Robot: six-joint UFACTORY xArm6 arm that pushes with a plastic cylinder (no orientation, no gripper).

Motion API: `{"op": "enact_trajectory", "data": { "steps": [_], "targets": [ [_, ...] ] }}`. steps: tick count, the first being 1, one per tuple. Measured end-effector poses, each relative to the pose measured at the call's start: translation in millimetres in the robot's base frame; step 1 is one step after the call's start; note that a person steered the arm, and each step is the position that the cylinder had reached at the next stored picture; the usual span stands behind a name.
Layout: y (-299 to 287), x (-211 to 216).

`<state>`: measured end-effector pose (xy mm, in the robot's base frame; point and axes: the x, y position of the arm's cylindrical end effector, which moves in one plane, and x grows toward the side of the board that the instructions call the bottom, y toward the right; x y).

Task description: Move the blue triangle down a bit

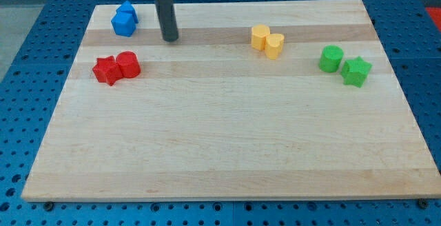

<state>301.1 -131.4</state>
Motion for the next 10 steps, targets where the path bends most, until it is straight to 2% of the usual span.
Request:
{"op": "enact_trajectory", "data": {
  "steps": [4,5,8,10],
  "targets": [
    [-143.6,9.0],
    [-164.1,-1.1],
    [-156.0,-66.7],
    [-105.5,-89.1]
  ]
}}
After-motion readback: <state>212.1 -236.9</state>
